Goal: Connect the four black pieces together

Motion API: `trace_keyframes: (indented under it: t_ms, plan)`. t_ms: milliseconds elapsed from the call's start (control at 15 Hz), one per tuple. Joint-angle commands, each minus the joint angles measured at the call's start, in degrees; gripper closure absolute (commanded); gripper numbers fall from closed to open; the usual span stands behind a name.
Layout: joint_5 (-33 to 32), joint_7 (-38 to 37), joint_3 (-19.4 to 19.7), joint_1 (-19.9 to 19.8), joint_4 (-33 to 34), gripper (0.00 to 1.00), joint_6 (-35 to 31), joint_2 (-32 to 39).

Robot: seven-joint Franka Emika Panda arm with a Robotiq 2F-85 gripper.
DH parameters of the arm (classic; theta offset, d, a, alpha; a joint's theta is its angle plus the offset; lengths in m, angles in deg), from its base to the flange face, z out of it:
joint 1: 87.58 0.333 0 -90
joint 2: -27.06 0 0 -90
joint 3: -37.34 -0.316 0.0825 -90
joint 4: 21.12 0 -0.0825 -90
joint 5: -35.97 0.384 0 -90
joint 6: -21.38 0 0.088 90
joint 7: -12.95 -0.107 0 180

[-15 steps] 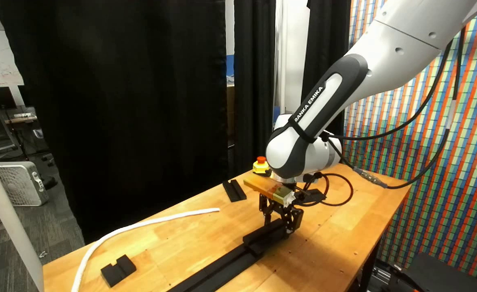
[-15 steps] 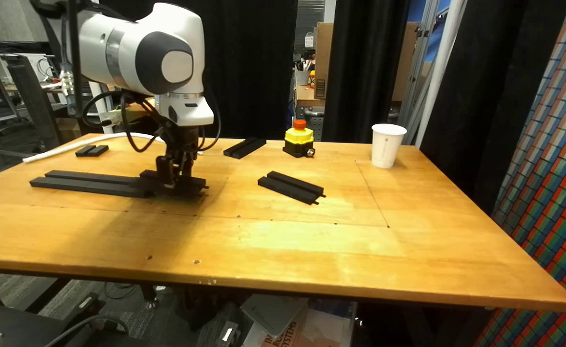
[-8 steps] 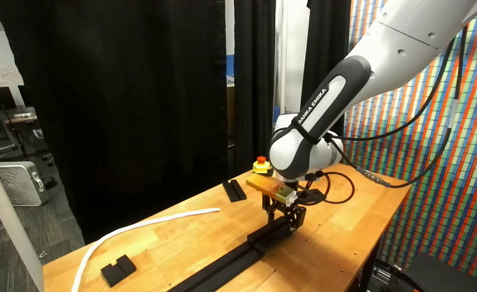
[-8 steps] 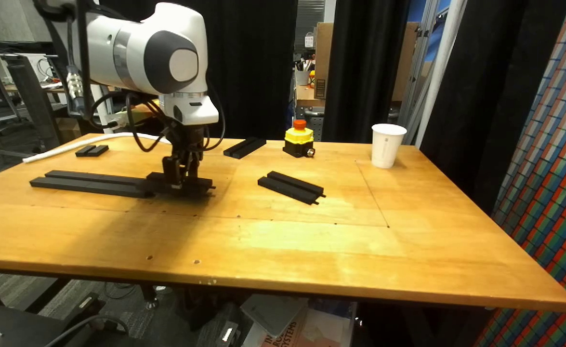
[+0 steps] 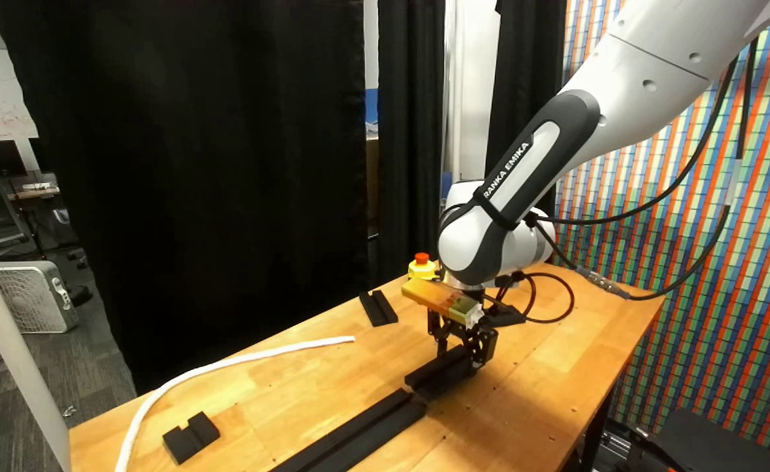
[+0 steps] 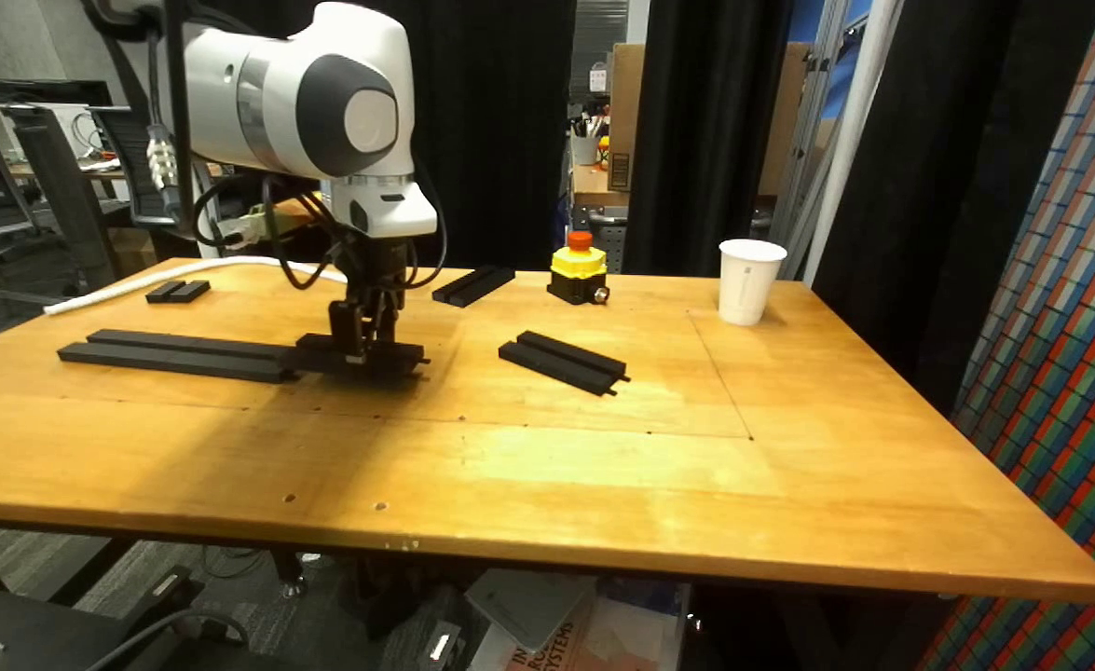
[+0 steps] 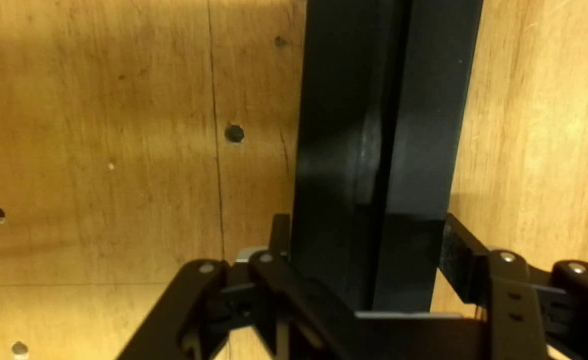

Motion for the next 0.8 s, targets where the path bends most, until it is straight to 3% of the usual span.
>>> trace_keyframes:
  t_ms: [0, 733]
  plan:
    - [-1.7, -0.4, 0.3, -0.1, 2.1, 0.54, 1.7, 0.7]
    - [-1.8, -1.7, 0.2, 1.1, 3.9, 0.54, 1.9, 3.5]
